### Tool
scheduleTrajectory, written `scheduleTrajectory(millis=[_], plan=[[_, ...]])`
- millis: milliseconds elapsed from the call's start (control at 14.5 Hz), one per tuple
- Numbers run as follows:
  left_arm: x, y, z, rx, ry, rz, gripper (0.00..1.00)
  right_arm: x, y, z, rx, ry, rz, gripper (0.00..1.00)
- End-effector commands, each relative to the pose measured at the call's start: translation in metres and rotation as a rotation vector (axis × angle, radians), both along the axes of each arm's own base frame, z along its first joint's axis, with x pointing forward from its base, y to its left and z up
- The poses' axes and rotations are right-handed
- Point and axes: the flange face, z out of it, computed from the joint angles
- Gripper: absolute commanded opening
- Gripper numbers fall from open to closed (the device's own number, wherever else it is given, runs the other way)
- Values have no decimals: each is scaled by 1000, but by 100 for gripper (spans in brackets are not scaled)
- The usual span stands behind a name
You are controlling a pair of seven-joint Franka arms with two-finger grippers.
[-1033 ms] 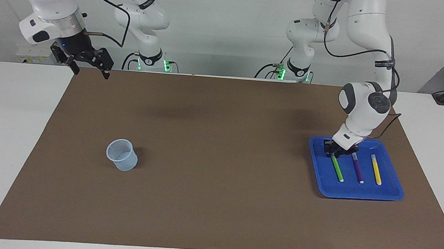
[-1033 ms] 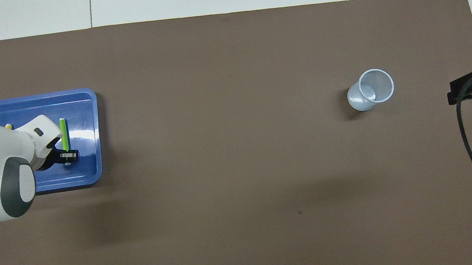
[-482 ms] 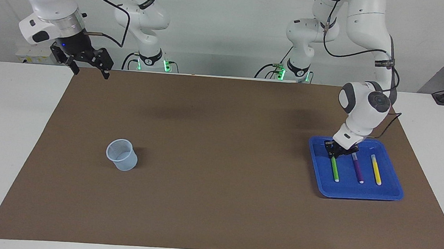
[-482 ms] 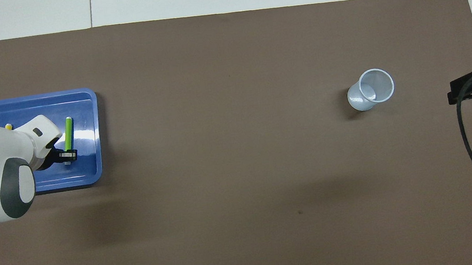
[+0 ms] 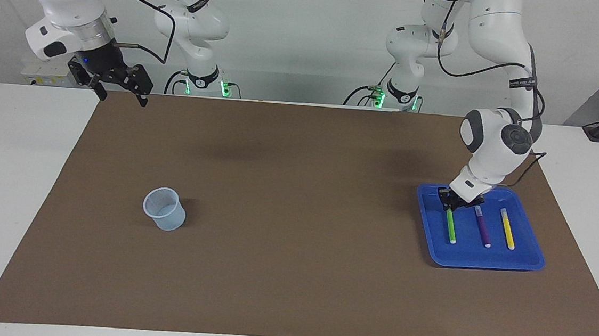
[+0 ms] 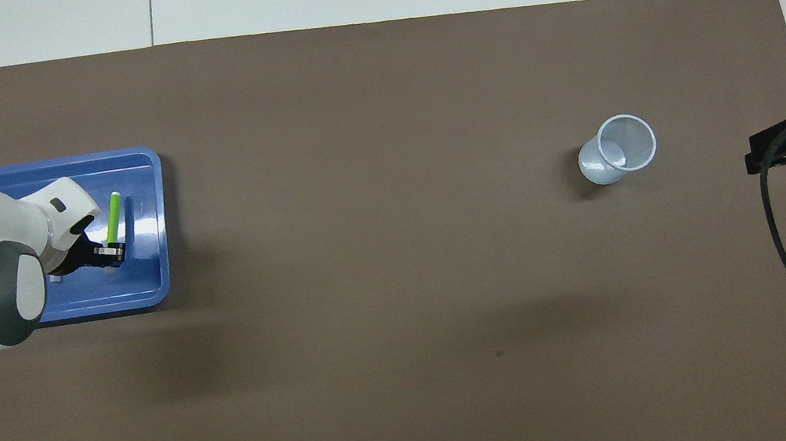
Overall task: Transfer and insert pens with both arms
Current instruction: 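Close the left gripper on the green pen and lift it, then carry the green pen toward center while the right gripper approaches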
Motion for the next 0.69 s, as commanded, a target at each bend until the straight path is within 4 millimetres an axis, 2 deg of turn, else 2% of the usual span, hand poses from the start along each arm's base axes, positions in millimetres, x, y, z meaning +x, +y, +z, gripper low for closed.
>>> scheduleTrajectory(millis=[0,138,344,482,620], plan=[[4,-11,41,2,46,-25,0,-1,-2,4,-1,-13,18,100],[2,-27,59,-13,77,-27,0,4,-2,6,-2,-47,19,100],[-9,-59,103,-81,116,16,0,12,7,5,14,-89,28,100],[-22,-86,124,-93,145,52,0,18,14,3,126,-114,-8,100],[-34,-117,138,-153,162,95,0,36,28,-8,212,-129,-125,100]])
